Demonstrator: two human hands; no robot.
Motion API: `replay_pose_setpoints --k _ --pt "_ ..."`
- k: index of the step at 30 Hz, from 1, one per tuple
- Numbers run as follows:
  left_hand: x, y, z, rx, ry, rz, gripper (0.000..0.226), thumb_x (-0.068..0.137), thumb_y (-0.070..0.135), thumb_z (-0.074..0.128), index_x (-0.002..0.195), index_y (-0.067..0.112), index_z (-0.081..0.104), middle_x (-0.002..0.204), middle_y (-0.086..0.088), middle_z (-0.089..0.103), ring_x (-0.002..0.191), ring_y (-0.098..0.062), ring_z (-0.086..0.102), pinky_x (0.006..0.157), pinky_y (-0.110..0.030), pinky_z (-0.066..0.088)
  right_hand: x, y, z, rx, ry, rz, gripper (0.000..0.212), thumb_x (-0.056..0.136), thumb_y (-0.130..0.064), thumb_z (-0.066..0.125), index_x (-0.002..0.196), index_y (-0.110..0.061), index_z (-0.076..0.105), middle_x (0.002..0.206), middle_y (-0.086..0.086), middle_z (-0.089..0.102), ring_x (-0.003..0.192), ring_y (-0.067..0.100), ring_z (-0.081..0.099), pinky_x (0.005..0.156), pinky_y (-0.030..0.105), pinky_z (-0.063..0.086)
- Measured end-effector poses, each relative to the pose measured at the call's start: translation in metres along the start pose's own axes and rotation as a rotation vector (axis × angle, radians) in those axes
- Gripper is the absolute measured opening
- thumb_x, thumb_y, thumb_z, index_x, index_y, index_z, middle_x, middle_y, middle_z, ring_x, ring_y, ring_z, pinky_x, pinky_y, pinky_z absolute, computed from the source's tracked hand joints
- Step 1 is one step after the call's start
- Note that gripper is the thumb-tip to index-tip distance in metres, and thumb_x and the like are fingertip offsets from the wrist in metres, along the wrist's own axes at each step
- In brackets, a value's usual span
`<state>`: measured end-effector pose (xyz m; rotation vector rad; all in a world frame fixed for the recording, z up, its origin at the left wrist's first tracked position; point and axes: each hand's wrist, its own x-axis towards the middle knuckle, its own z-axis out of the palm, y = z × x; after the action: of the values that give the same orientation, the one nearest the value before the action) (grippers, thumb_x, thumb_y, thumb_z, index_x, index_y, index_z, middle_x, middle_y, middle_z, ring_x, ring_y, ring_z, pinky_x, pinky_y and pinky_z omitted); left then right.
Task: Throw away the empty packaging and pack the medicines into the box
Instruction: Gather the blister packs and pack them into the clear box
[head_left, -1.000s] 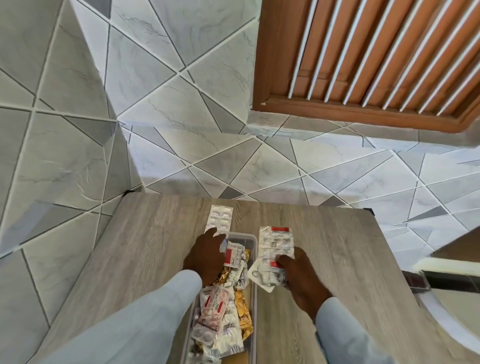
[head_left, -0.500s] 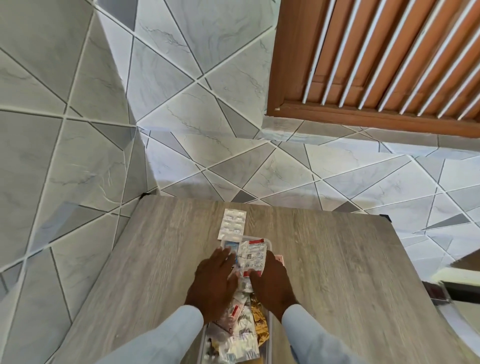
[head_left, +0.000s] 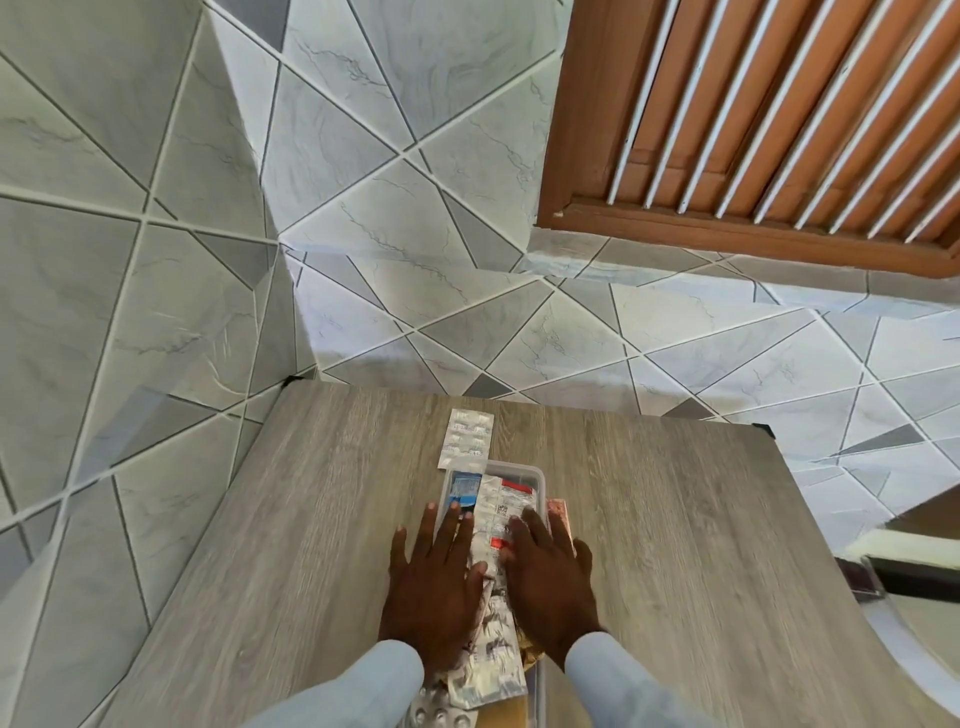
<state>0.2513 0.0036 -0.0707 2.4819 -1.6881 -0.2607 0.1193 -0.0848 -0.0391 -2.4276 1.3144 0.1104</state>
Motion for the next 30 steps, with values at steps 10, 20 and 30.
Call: replay_pose_setpoints --k 10,20,30 --pt "-0.011 0.001 0.0 -0.044 0.009 0.067 0.056 0.098 0.048 0.012 0.143 0.023 0.037 0.148 -0.001 0.044 0.141 -0.023 0.021 0.106 -0.05 0.017 -0.003 0.009 -0.004 0.176 0.103 0.002 0.046 0.101 -0.038 0.029 0.146 -0.028 0.031 0.157 -0.004 0.03 0.147 0.02 0.02 0.119 0.044 0.015" --pt "0.018 -0.025 -0.03 -0.474 0.292 -0.098 0.04 0.093 0.041 0.035 0.128 0.026 0.047 0.128 0.001 0.053 0.117 -0.019 0.051 0.1 -0.04 0.041 0.019 0.053 -0.008 0.511 0.176 0.354 0.04 0.093 -0.026 0.058 0.13 -0.014 0.05 0.13 0.01 0.055 0.115 0.028 0.057 0.098 0.04 0.048" --pt "0.13 -0.033 -0.05 -0.809 0.037 -0.473 0.052 0.08 0.044 0.069 0.124 0.022 0.051 0.125 -0.011 0.058 0.108 -0.027 0.058 0.085 -0.034 0.049 0.079 0.058 0.0 0.446 -0.026 0.454 0.053 0.073 -0.028 0.073 0.116 -0.015 0.046 0.117 0.015 0.052 0.108 0.04 0.056 0.089 0.049 0.052"
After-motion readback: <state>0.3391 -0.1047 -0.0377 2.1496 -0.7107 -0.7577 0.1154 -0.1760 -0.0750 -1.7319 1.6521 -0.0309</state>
